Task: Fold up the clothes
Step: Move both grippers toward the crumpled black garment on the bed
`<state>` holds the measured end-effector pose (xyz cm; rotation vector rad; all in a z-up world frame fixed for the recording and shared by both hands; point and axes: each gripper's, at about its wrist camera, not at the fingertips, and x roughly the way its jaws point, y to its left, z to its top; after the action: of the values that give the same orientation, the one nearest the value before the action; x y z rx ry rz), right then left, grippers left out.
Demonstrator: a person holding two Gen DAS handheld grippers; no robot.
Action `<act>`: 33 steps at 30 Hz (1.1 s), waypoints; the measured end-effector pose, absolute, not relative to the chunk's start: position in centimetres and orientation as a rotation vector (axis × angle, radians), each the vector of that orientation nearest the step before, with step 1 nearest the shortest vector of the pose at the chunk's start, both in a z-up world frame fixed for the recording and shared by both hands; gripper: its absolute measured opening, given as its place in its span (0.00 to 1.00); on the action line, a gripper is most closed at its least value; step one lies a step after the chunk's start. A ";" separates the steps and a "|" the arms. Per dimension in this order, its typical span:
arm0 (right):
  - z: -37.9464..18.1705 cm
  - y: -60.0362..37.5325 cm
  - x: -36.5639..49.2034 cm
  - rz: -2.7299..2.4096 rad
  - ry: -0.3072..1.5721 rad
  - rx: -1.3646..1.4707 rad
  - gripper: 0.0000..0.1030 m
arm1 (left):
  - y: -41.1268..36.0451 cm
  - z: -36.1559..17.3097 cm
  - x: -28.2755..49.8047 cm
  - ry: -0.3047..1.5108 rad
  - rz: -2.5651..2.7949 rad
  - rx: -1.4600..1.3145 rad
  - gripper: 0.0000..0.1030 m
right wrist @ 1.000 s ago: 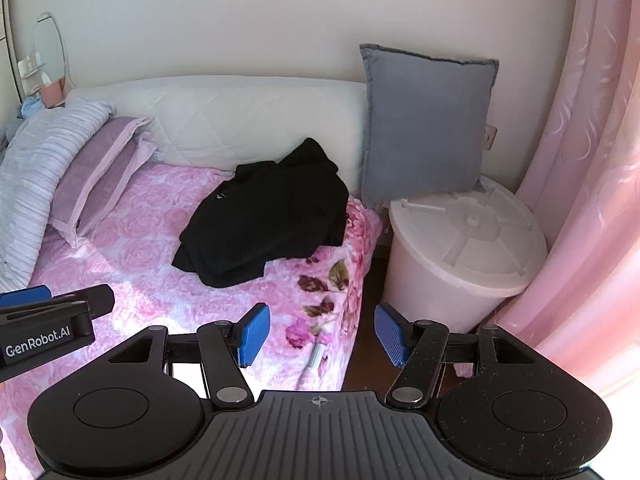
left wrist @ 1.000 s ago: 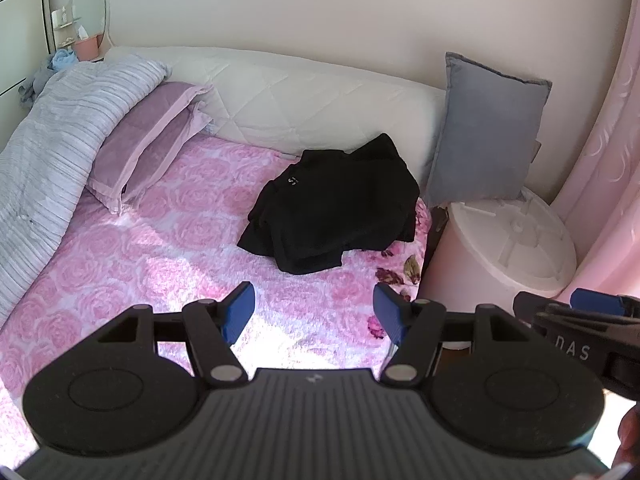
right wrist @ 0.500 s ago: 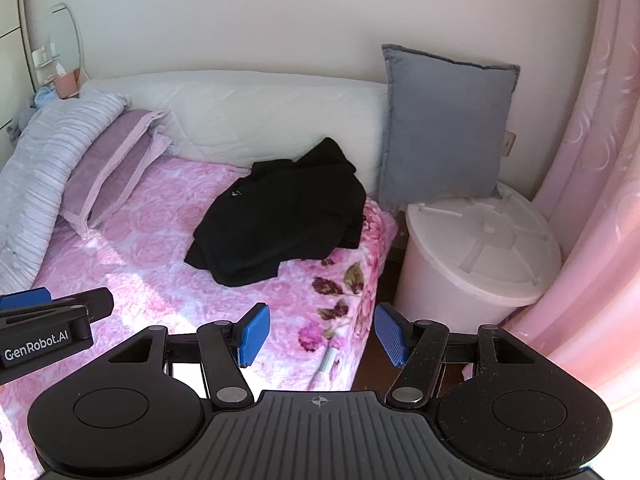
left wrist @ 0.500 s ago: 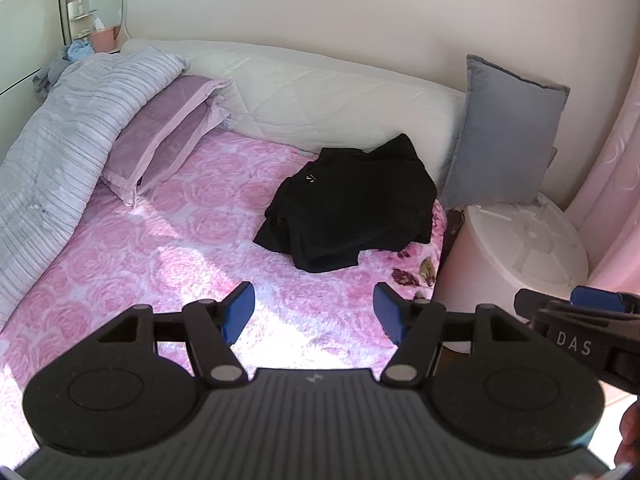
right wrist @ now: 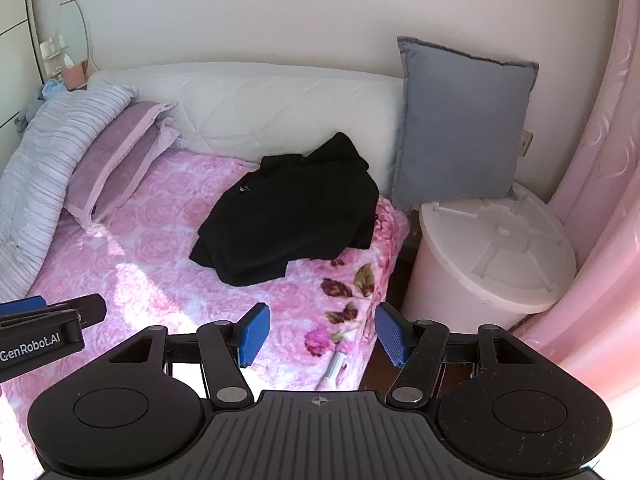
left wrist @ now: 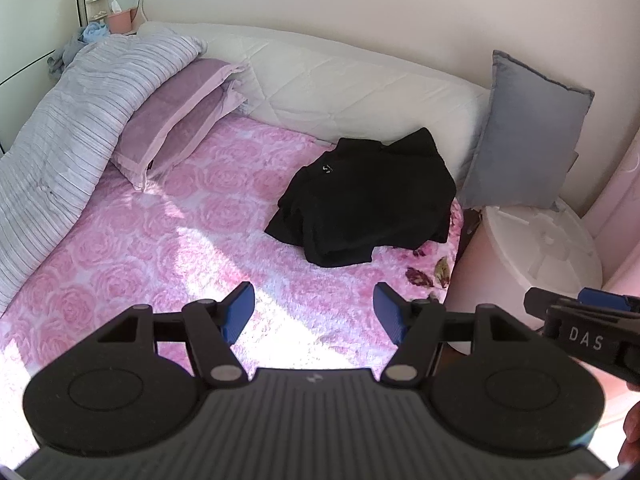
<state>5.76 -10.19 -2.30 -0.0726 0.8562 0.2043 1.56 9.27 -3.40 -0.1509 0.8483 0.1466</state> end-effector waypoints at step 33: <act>-7.5 -11.5 21.9 0.256 0.964 -0.087 0.60 | 7.9 -7.6 16.7 0.988 0.223 -0.143 0.60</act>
<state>21.87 -11.46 -7.48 -0.0867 0.9640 0.2557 16.72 7.94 -7.60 -0.1427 0.9884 0.2234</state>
